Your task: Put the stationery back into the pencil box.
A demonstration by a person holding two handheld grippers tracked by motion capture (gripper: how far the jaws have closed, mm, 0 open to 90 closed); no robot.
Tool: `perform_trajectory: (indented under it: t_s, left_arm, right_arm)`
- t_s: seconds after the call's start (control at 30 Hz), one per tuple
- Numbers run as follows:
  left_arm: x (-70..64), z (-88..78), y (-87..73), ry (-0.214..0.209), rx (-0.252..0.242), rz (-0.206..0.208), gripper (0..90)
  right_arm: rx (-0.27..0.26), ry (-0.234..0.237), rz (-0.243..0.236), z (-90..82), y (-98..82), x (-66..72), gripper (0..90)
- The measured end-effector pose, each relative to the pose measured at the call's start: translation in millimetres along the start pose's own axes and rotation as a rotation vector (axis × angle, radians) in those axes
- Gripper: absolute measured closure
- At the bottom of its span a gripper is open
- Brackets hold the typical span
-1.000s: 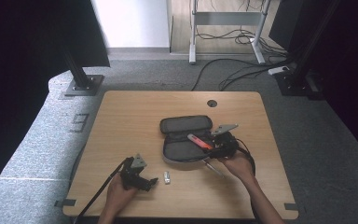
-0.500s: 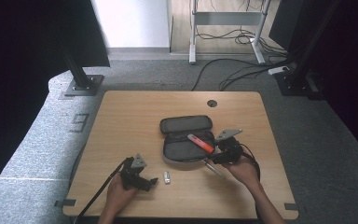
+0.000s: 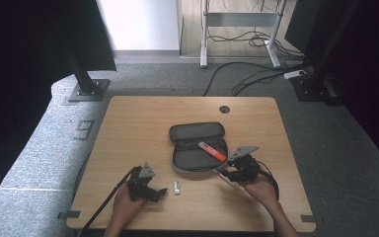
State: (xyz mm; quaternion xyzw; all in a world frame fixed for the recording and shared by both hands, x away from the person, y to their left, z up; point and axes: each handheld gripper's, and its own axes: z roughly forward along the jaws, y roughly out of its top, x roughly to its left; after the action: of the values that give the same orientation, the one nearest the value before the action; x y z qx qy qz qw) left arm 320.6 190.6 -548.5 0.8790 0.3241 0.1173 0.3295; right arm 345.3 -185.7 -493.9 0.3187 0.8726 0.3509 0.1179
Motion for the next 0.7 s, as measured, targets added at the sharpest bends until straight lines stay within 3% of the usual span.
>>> perform_trajectory:
  t_s: [0.7]
  left_arm:
    - [-0.1, 0.1, 0.0, 0.001, -0.002, -0.002, 0.0]
  right_arm:
    - [0.065, 0.034, 0.016, 11.9, -29.1, 2.9, 65.0]
